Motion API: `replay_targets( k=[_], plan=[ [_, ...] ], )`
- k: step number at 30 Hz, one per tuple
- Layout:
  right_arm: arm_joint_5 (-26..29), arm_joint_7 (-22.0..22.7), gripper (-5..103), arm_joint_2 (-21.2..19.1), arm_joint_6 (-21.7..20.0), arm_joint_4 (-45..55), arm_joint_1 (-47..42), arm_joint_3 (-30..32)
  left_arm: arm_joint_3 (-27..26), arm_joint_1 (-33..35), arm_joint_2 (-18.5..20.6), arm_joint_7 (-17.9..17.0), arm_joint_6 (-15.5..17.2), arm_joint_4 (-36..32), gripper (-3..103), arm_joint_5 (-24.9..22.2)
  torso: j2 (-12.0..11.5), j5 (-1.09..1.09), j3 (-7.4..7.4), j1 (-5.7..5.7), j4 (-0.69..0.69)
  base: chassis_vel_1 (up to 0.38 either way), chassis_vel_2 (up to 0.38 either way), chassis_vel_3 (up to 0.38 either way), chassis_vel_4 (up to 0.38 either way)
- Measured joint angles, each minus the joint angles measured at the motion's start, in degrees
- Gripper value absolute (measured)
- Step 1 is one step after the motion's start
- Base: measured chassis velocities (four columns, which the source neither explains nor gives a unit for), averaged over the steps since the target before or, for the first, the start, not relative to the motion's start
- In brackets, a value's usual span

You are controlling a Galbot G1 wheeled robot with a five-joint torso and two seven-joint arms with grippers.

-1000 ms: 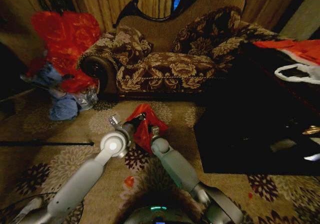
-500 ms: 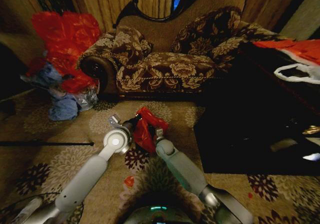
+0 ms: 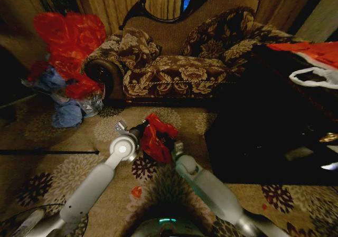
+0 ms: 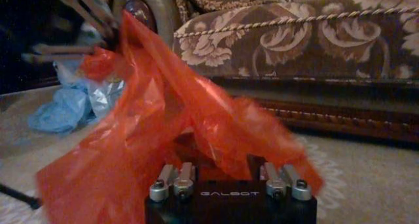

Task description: Place a garbage bag over the trash bin.

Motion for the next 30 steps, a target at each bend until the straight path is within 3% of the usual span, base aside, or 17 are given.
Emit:
replay_targets(
  k=[5,6,9,12,14,16,18,19,20,22,24,27,30],
  plan=[
    [2.1,-0.1,67,-6.1,-0.3,8.3,-3.5,2.4,0.7,0.5,-0.5,0.6,0.1,0.7,0,1.2,0.0,0.02,0.00,0.00,0.00,0.000,0.000,0.000,0.000],
    [2.1,-0.1,67,-6.1,-0.3,8.3,-3.5,2.4,0.7,0.5,-0.5,0.6,0.1,0.7,0,1.2,0.0,0.02,0.00,0.00,0.00,0.000,0.000,0.000,0.000],
    [6.1,-0.5,83,-11.6,-1.5,13.5,-3.2,5.1,1.2,1.0,-1.1,0.7,0.2,1.0,0,1.4,0.0,0.00,0.00,0.00,-0.01,0.000,0.000,0.000,0.000],
    [8.9,-1.6,88,-14.8,-2.1,14.5,-1.2,7.1,1.4,1.2,-1.6,0.6,0.2,1.1,0,1.5,0.0,0.01,0.00,0.00,-0.02,0.000,0.000,0.000,0.000],
    [12.6,-2.2,99,-17.0,-2.7,14.1,3.0,8.5,1.6,1.5,-2.0,0.6,0.3,1.1,0,1.5,0.0,0.00,0.00,0.00,-0.03,0.000,0.000,0.000,0.000],
    [14.7,-2.2,96,-17.4,-3.2,13.4,5.3,8.5,1.8,1.7,-2.2,0.6,0.3,1.1,0,1.5,0.0,-0.02,0.00,0.00,-0.02,0.000,0.000,0.000,0.000],
    [19.1,-1.3,91,-16.5,-4.4,11.6,10.2,7.0,2.0,2.1,-2.5,0.6,0.3,1.0,0,1.6,0.0,-0.02,0.00,0.00,-0.01,0.000,0.000,0.000,0.000],
    [21.9,0.2,80,-14.7,-5.1,9.5,13.9,4.9,2.1,2.4,-2.7,0.4,0.3,0.9,0,1.6,0.0,-0.01,0.00,0.00,-0.03,0.000,0.000,0.000,0.000],
    [24.5,2.3,80,-11.3,-5.5,6.0,18.9,1.7,2.2,2.8,-3.0,0.1,0.3,0.6,0,1.6,0.0,0.02,0.01,0.00,-0.01,0.000,0.000,0.000,0.000],
    [25.4,3.2,75,-9.5,-5.6,4.1,21.4,0.1,2.3,3.0,-3.0,0.0,0.3,0.5,0,1.6,0.0,0.02,0.02,0.01,0.01,0.000,0.000,0.000,0.000],
    [27.4,6.0,64,-1.9,-7.2,-3.9,30.0,-5.7,2.3,3.6,-3.0,-0.1,0.4,0.2,0,1.7,0.0,-0.05,0.02,0.02,0.05,0.000,0.000,0.000,0.000],
    [29.4,8.1,59,1.7,-9.1,-7.3,33.1,-7.8,2.3,3.8,-2.9,-0.1,0.4,0.1,0,1.7,0.0,-0.05,0.02,0.02,0.04,0.000,0.000,0.000,0.000],
    [40.7,15.3,42,9.8,-15.4,-14.3,38.7,-11.5,2.3,4.1,-2.8,-0.2,0.4,-0.6,0,1.7,0.0,-0.02,0.02,0.02,0.02,0.000,0.000,0.000,0.000]
  ],
)
